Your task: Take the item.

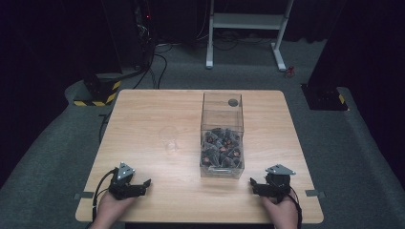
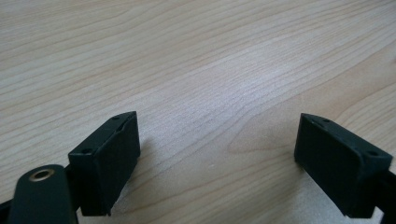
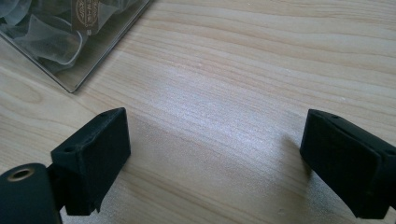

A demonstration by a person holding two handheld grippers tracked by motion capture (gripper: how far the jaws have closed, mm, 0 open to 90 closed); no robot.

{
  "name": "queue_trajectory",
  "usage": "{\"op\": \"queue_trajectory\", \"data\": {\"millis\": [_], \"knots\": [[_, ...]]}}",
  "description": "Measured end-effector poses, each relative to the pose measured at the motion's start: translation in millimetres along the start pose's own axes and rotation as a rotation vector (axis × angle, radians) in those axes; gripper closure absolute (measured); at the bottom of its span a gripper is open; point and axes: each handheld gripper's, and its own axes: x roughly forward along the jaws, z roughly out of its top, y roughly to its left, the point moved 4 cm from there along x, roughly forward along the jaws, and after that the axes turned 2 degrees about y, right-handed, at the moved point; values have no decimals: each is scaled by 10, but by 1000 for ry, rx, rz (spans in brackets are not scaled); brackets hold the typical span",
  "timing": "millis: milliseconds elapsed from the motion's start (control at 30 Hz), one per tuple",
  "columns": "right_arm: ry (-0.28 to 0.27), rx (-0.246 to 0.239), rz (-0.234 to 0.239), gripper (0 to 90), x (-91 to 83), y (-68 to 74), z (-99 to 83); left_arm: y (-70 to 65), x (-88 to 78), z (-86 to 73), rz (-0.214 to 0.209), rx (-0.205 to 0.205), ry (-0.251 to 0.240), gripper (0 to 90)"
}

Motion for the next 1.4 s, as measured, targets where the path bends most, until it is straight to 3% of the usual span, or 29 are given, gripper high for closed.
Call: {"op": "queue_trajectory", "data": {"millis": [133, 400, 600, 700, 800, 1100, 1400], "knots": [[0, 0, 0, 83, 0, 0, 0, 32, -31, -3, -24, -20, 4, 151], [0, 0, 0, 83, 0, 0, 0, 22, -75, 22, -10, 6, -13, 153], [-1, -7, 2, 83, 7, -5, 7, -50, -149, 79, -63, 14, -45, 175], [-2, -10, 2, 83, 11, -6, 11, -69, -174, 104, -70, 21, -58, 174], [-1, -7, 3, 83, 11, -3, 11, -104, -173, 129, -97, 8, -72, 168], [-1, -8, 9, 85, 7, -5, 9, -200, -209, 237, -99, 16, -118, 157], [1, -14, 17, 130, -50, -35, -34, -260, -207, 313, -131, 25, -113, 144]]}}
